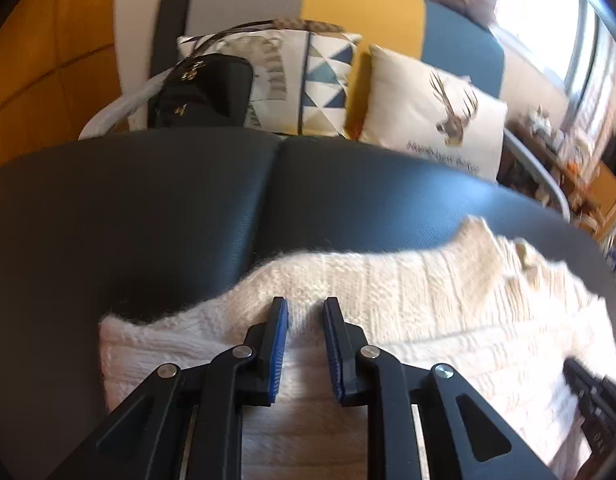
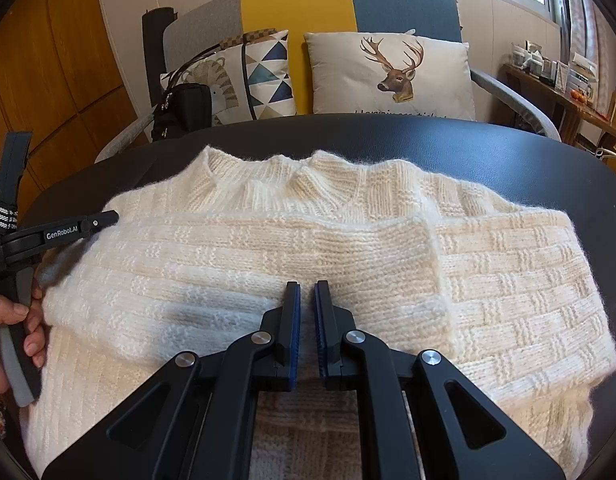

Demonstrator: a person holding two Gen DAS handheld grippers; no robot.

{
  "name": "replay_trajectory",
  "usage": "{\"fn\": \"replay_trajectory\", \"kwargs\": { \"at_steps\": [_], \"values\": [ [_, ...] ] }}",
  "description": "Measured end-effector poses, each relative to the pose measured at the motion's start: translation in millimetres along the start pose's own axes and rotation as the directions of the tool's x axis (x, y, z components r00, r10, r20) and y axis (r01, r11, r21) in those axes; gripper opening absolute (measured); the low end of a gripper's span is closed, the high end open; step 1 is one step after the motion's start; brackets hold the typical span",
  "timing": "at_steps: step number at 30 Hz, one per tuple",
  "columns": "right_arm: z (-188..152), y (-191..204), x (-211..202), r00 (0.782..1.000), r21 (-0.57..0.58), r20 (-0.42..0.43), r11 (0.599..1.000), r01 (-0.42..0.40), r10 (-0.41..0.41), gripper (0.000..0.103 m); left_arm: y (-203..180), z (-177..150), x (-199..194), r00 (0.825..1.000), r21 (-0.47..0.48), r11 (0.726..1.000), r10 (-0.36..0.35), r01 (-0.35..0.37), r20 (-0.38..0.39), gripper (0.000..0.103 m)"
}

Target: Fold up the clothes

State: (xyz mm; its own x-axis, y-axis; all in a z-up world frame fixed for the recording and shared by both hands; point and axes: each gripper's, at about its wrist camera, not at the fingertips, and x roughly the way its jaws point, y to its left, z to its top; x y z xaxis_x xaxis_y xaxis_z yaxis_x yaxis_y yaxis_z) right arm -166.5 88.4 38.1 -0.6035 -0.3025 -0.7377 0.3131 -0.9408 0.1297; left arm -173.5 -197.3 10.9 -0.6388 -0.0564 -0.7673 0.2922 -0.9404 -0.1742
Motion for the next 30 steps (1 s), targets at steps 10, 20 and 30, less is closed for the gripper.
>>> {"fn": "replay_trajectory", "kwargs": {
  "at_steps": [10,20,30],
  "values": [
    [-2,1,2,1.0,-0.012,0.004,1.0,0.01,-0.01,0.008,-5,1,-25,0.997,-0.05,0.998,-0.035,0.038,0.066,0.019],
    [-3,-3,2,1.0,0.006,0.008,1.0,-0.012,0.012,0.008,-54,0,-5,1.0,0.113,0.994,-0.001,0.001,0.003,0.017],
    [-3,-3,3,1.0,0.011,0.01,1.0,-0.02,0.02,0.008,-45,-1,15,0.999,0.071,0.997,-0.034,0.034,0.0,0.016]
  ]
}}
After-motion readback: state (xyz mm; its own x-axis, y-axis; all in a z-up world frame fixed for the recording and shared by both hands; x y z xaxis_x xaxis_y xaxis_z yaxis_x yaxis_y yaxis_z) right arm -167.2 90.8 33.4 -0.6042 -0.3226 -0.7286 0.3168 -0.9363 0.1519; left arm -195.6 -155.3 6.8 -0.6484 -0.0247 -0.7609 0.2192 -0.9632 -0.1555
